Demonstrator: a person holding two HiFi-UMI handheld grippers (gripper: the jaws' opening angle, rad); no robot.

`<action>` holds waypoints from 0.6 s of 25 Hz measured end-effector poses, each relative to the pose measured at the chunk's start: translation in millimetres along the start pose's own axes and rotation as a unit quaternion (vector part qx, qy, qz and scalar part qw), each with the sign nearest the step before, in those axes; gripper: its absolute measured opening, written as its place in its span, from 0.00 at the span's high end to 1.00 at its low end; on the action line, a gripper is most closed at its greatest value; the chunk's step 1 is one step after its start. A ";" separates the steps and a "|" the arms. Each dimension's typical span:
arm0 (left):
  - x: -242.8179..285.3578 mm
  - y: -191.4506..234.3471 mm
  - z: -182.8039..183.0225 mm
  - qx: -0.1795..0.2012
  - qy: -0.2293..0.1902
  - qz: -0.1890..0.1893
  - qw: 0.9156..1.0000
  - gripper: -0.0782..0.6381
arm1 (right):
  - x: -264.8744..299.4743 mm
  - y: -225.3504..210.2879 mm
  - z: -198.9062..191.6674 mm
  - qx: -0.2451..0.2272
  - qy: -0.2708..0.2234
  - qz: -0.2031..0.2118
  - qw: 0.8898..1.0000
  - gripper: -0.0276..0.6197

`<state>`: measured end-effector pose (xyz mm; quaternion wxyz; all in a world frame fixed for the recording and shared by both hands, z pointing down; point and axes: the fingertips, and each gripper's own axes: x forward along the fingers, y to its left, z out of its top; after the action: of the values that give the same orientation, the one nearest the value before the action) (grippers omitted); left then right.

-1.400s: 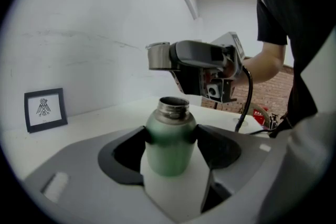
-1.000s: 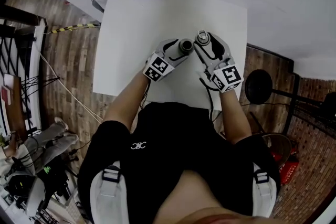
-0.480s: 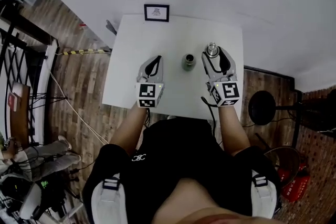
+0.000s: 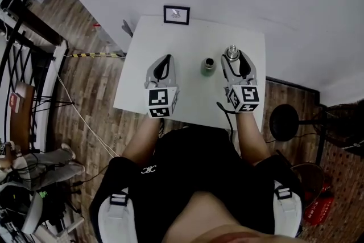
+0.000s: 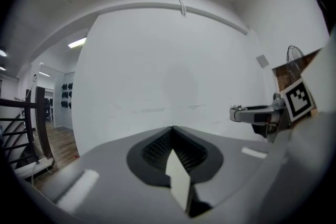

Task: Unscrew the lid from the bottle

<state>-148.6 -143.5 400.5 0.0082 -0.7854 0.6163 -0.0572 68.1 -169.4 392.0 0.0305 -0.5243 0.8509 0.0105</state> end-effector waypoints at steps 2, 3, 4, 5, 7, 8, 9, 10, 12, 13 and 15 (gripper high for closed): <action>-0.2 -0.4 -0.4 0.000 0.002 0.002 1.000 0.82 | 0.9 1.0 -0.1 0.001 0.001 0.002 1.000 0.58; 1.2 -0.6 -1.1 0.001 0.004 0.002 1.000 0.82 | 2.3 0.7 -0.4 0.001 0.001 0.003 1.000 0.58; 3.8 -0.6 -1.9 0.002 0.006 0.002 1.000 0.82 | 4.7 0.0 -1.2 0.002 0.002 0.005 1.000 0.58; 6.9 -0.5 -2.8 0.002 0.006 0.001 1.000 0.82 | 7.2 -0.7 -2.4 0.002 0.002 0.006 1.000 0.58; 11.4 -0.2 -4.4 0.003 0.006 0.000 1.000 0.82 | 10.1 -0.7 -5.2 0.003 0.001 0.010 1.000 0.58; 12.7 -0.2 -5.4 0.004 0.006 -0.001 1.000 0.82 | 10.6 0.0 -6.5 0.004 0.001 0.012 1.000 0.58; 13.6 -0.2 -6.6 0.005 0.007 -0.002 1.000 0.82 | 10.7 1.0 -7.7 0.005 0.002 0.014 1.000 0.58; 13.8 -0.5 -7.9 0.006 0.008 -0.003 1.000 0.82 | 10.4 2.2 -8.9 0.005 0.003 0.015 1.000 0.58; 13.9 -1.5 -9.9 0.010 0.012 -0.004 1.000 0.82 | 10.1 3.9 -11.2 0.006 0.005 0.017 1.000 0.58; 14.6 -2.2 -10.4 0.012 0.014 -0.005 1.000 0.82 | 10.6 4.1 -12.5 0.007 0.006 0.018 1.000 0.58; 16.8 -3.9 -10.8 0.014 0.016 -0.008 1.000 0.82 | 12.0 3.8 -15.6 0.008 0.009 0.019 1.000 0.58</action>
<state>-142.0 -158.2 412.8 0.0091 -0.7888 0.6095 -0.0789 58.7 -179.2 406.8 0.0273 -0.5076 0.8612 -0.0005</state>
